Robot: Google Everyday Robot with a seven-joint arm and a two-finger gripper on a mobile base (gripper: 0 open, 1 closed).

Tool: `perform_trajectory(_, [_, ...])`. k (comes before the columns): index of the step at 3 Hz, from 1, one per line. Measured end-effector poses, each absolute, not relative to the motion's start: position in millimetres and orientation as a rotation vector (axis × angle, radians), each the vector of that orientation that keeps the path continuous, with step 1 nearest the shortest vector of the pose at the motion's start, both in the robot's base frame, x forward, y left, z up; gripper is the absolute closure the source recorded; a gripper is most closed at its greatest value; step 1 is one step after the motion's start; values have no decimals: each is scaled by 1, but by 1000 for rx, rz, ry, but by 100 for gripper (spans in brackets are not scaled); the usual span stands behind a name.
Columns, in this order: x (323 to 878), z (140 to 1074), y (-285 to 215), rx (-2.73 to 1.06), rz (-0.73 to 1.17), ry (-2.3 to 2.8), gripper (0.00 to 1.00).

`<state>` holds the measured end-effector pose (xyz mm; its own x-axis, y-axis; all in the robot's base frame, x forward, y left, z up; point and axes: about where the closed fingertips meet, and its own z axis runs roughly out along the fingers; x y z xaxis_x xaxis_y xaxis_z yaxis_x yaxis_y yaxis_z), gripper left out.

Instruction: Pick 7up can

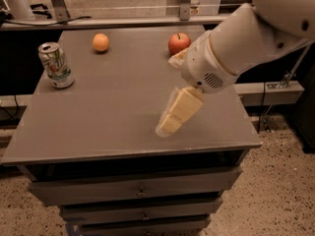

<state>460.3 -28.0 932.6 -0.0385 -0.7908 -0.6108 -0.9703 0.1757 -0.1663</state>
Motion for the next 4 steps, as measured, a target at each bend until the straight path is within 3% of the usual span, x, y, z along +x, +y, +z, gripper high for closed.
perform_trajectory(2, [487,880,118,-1538,829,1700,0])
perform_trajectory(4, [499,879,131,-1550,825,1635,0])
